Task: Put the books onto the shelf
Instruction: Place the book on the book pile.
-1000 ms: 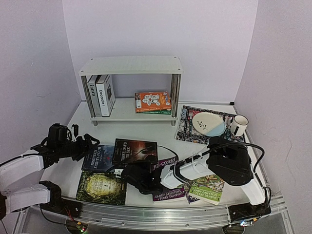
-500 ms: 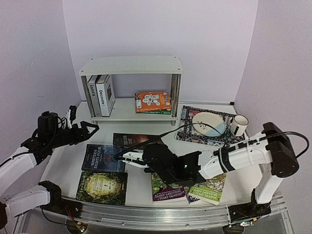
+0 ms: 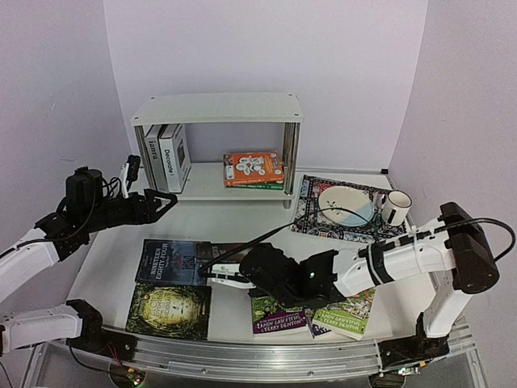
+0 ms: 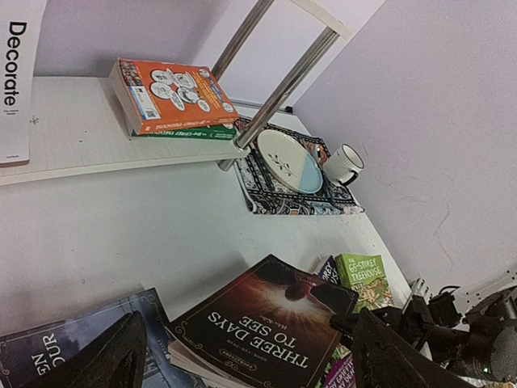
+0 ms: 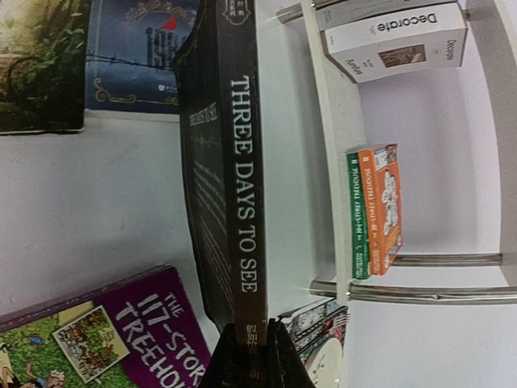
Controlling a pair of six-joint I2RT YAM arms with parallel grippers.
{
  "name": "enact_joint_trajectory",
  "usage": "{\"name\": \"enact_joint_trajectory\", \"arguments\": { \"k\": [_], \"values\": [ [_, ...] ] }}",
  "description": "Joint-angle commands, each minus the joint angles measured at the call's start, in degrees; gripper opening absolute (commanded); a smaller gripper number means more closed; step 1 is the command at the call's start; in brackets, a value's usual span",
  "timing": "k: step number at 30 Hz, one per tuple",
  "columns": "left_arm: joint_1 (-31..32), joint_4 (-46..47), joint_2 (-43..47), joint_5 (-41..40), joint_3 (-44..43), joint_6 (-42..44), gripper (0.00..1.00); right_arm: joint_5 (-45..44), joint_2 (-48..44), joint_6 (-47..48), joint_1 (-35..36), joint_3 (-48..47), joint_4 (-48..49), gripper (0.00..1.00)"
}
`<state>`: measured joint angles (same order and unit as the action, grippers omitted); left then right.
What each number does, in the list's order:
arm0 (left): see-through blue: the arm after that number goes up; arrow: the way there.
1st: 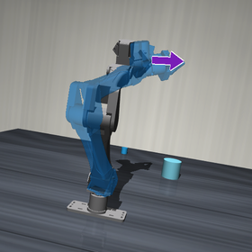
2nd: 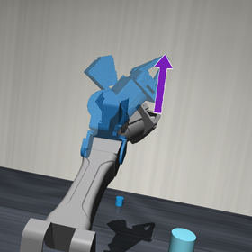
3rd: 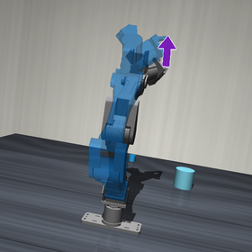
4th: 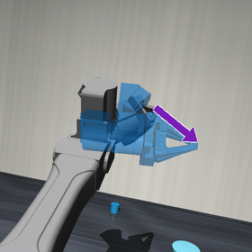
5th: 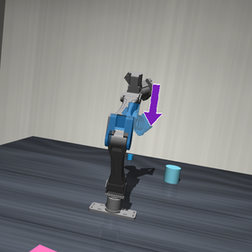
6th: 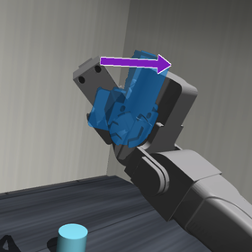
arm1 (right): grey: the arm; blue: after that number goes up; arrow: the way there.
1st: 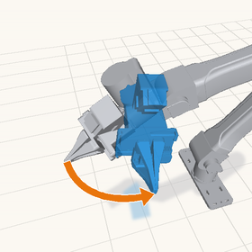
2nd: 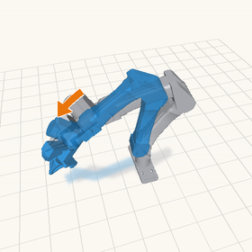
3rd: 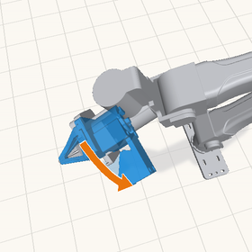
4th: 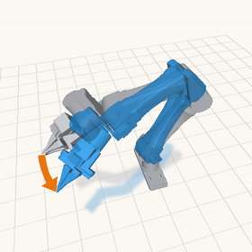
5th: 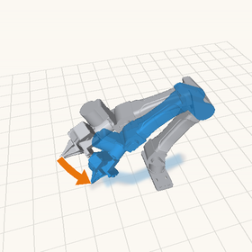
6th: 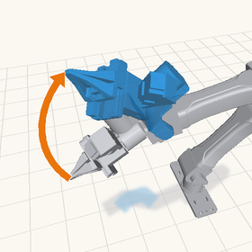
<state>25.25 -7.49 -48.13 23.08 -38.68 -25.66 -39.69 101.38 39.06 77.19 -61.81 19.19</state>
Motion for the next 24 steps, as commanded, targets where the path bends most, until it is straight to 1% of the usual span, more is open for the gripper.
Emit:
{"name": "enact_joint_trajectory", "arguments": {
  "k": [1,3,5,9,11,12,13,15,17,19,24],
  "values": [
    [0.09,1.47,-2.03,-2.88,-2.35,0.78,0.89,4.15,2.67,-8.31,0.42,-3.47,-6.77,0.05],
    [0.22,1.66,-3.85,-1.48,-2.37,0.42,0.89,5.74,4.65,-11.60,0.42,-5.41,-9.05,0.06],
    [0.73,1.88,-4.78,-1.25,-2.14,0.05,0.89,6.69,6.71,-13.35,0.43,-6.54,-9.17,0.05],
    [0.97,2.52,-3.85,-3.22,-0.77,-1.07,0.89,8.28,11.05,-16.07,0.49,-11.12,-9.04,0.05],
    [1.00,2.49,-3.22,-3.70,-0.44,-1.26,0.89,8.69,13.32,-16.67,0.66,-13.53,-9.49,0.07],
    [1.01,2.48,-3.10,-3.55,-0.26,-1.45,0.88,8.76,14.34,-16.77,0.78,-14.67,-9.93,0.16],
    [1.03,2.48,-3.06,-3.25,-0.12,-1.67,0.89,8.82,15.24,-17.09,0.91,-15.59,-10.35,0.27],
    [1.03,2.49,-2.90,-2.48,0.38,-2.29,0.89,10.96,14.58,-18.72,0.92,-16.20,-11.43,0.54],
    [1.03,2.48,-2.63,-1.69,1.08,-2.98,0.89,13.91,11.15,-19.74,0.88,-14.04,-11.62,0.70],
    [1.03,2.75,-1.91,-1.47,1.86,-3.61,0.90,16.49,6.78,-20.77,0.86,-10.91,-10.70,0.78],
    [1.03,4.57,-1.27,-1.74,4.01,-4.97,0.93,18.35,-2.33,-21.68,0.20,-3.10,-8.62,0.93]
  ]
}}
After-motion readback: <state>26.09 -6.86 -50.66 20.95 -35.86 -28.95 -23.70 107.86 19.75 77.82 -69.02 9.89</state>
